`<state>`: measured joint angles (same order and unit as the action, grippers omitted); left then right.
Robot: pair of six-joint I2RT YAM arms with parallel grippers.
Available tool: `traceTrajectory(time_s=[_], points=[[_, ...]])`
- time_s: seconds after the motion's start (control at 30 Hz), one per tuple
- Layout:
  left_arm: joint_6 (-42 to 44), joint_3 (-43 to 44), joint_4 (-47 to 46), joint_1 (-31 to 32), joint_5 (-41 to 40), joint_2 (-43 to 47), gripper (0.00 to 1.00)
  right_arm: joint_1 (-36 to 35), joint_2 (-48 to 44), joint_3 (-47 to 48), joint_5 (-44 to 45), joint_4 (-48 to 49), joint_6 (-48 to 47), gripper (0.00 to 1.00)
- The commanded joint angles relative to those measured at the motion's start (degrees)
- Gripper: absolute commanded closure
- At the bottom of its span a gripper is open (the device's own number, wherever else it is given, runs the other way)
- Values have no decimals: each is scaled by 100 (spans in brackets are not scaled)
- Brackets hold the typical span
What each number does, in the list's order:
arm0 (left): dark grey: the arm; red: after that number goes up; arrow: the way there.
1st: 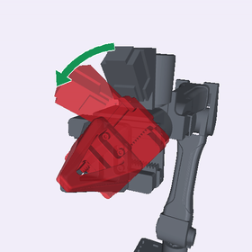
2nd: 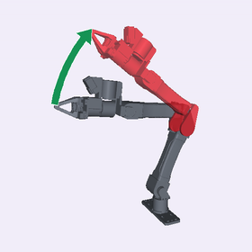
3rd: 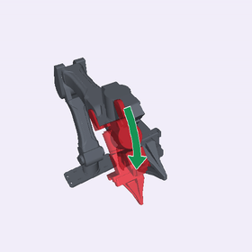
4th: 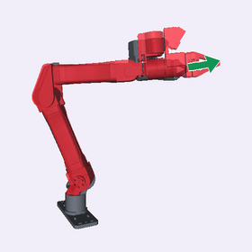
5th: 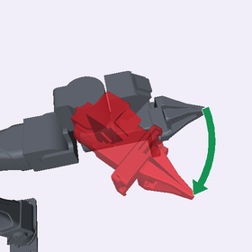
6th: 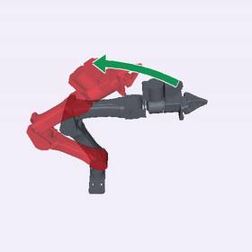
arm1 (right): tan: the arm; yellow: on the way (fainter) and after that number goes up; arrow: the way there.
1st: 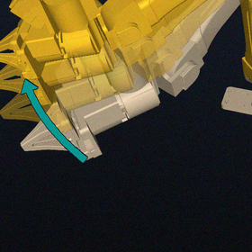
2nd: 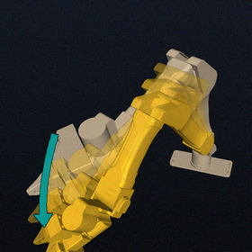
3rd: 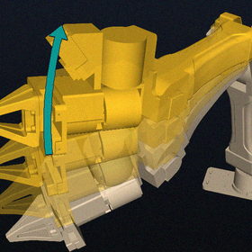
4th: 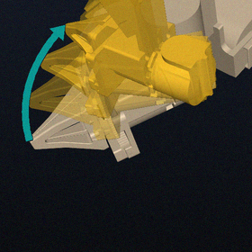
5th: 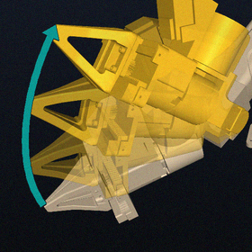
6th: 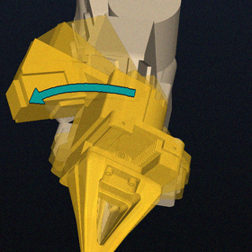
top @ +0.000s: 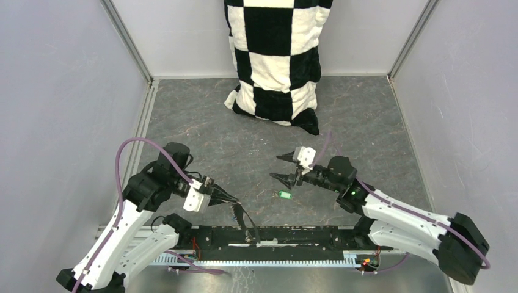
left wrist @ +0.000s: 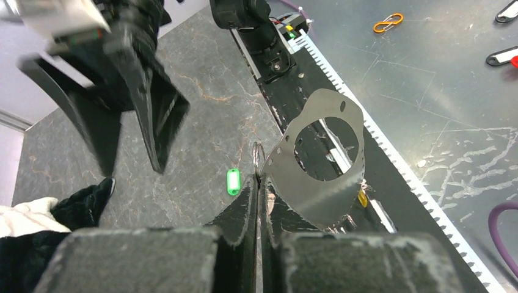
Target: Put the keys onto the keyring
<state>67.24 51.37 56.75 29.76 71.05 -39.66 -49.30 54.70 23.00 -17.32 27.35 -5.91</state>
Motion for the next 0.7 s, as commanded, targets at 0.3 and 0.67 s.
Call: traceTrajectory(time_s=[0.3, 0.67], points=[[-1342, 47, -1465, 15, 402, -89, 98, -1305, -468, 1068, -980, 606, -118, 34], [-2430, -128, -2496, 19, 226, 70, 98, -1765, 76, 1391, -827, 708, 3, 49]])
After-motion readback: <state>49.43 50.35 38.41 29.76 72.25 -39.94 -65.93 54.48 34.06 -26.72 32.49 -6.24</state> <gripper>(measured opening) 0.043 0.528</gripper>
